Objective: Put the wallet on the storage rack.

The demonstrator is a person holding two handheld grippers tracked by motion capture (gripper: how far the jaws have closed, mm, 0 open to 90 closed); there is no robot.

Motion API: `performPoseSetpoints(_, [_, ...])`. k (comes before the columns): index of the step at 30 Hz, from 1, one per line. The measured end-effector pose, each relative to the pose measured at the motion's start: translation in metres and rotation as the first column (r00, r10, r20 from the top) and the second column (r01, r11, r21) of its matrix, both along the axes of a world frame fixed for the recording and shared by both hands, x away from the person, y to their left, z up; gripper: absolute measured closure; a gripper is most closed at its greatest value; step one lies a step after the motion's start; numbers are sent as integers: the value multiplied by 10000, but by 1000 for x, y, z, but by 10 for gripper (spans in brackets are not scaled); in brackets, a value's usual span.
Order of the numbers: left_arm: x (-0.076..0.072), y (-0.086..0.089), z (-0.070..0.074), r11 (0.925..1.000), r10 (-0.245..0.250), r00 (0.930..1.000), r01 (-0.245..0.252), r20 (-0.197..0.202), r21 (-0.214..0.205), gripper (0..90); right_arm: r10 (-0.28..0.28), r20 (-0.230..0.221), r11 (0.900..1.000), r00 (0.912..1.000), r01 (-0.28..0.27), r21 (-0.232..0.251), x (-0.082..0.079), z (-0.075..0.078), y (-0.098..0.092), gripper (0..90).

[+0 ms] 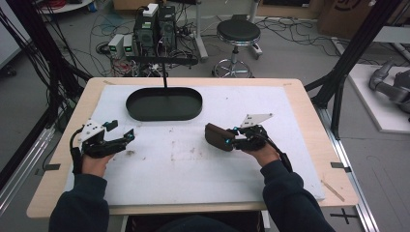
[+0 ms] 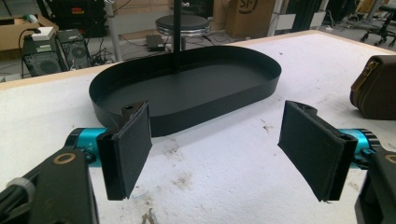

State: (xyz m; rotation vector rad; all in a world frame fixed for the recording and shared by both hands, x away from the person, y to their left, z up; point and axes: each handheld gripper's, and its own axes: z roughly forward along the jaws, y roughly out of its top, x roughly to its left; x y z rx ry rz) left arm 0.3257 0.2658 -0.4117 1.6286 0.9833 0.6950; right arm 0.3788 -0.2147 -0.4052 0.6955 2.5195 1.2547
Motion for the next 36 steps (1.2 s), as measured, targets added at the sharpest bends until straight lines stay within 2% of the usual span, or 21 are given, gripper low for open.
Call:
performPoseSetpoints(2, [0,0,0,10000,7,10000,-7,23,14,250,-4,-133,10000,9999,3,-62,1,-2,3,603])
performPoseSetpoints(7, [0,1,0,10000,8,10000,-8,-17,-3,250,-26,-290,9999,9996,22,-154,2,-6,5,499])
performPoseSetpoints(14, [0,0,-1,10000,-19,10000,19,-8,-40,250,-253,-397,9997,9989,253,6,4,-8,4,344])
performPoseSetpoints(18, [-1,1,0,10000,-14,10000,14,-32,-7,250,-429,-289,9990,9987,432,117,4,-8,5,239])
performPoseSetpoints(20, [0,0,-1,10000,-22,10000,22,-31,-3,250,-445,-315,9988,9985,451,171,4,-10,8,232])
performPoseSetpoints(21, [0,0,-1,10000,-24,10000,24,-53,25,250,-454,-330,9989,9984,458,101,4,-11,10,242])
performPoseSetpoints(22, [0,0,-1,10000,-18,10000,19,-59,37,250,-428,-327,9991,9985,430,33,4,-12,12,307])
performPoseSetpoints(24, [0,0,-1,10000,-22,10000,22,-46,36,251,-137,-334,9999,9993,134,-88,4,-12,17,528])
performPoseSetpoints(25, [0,0,-1,10000,-22,10000,23,-48,25,250,-128,-225,9998,9997,125,-158,4,-11,18,609])
performPoseSetpoints(31, [-1,0,-1,10000,-2,10000,2,-25,37,250,-11,-163,10000,9999,12,43,5,-6,21,650])
performPoseSetpoints(36, [0,-1,-1,9999,-98,10000,99,-6,90,250,-45,-20,9993,10000,46,378,16,6,28,652])
